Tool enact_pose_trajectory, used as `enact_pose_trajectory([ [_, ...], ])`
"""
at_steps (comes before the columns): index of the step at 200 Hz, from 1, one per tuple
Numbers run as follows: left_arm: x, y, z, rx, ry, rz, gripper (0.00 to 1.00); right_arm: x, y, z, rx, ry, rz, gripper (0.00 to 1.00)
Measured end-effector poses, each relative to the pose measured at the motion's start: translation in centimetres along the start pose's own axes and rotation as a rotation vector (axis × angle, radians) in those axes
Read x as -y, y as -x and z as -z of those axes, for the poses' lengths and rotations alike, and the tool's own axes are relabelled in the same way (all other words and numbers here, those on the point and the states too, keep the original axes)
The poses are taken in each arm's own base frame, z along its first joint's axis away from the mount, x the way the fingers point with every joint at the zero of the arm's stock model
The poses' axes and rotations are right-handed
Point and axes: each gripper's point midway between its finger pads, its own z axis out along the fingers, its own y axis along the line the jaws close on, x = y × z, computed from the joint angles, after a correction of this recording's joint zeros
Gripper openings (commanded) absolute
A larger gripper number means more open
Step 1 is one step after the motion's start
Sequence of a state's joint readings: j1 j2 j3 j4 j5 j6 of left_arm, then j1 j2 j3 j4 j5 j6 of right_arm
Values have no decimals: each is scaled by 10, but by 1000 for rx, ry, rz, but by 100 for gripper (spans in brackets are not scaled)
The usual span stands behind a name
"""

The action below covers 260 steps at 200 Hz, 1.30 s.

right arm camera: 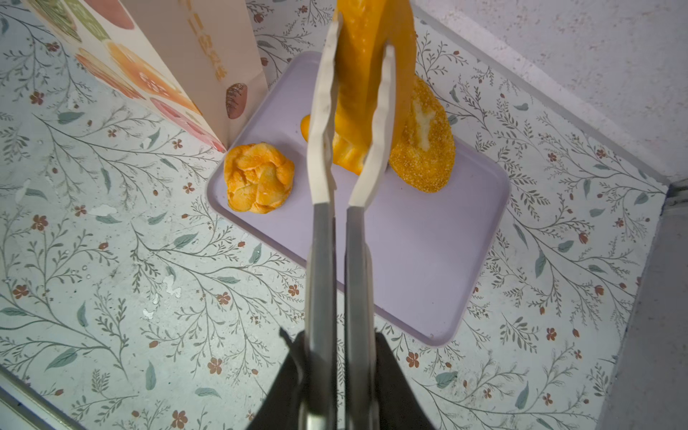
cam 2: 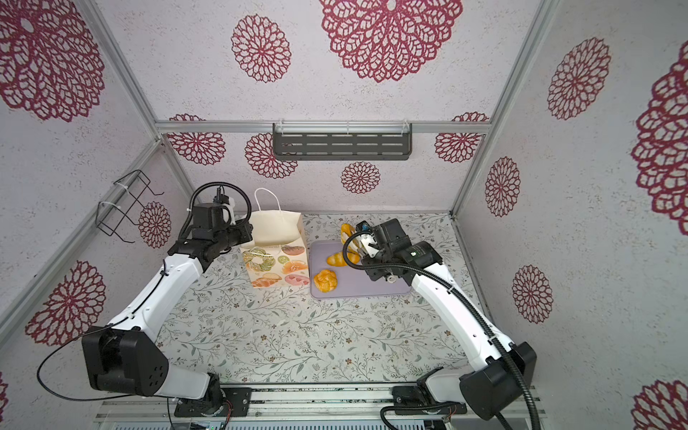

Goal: Place the fake bread into the paper bag
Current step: 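Lift the orange bread in the tongs up off the tray, then carry the orange bread in the tongs over the bag's opening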

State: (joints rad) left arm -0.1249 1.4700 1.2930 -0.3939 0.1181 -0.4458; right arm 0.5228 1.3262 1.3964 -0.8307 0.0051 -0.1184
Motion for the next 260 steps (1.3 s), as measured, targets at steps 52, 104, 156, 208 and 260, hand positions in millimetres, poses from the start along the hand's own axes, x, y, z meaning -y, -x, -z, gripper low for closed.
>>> enact_pose_trajectory([
  [52, 0, 0, 0, 0, 0, -2, 0, -9, 12, 7, 48, 34, -18, 24],
  [104, 0, 0, 0, 0, 0, -5, 0, -23, 31, 16, 113, 77, -16, 24],
  [156, 0, 0, 0, 0, 2, -8, 0, -38, 50, 33, 173, 107, 9, 24],
  [208, 2, -1, 0, -1, 0, -10, 0, -54, 68, 51, 233, 132, 35, 23],
  [260, 2, -1, 0, 0, 2, -11, 0, -70, 85, 73, 299, 157, 69, 23],
])
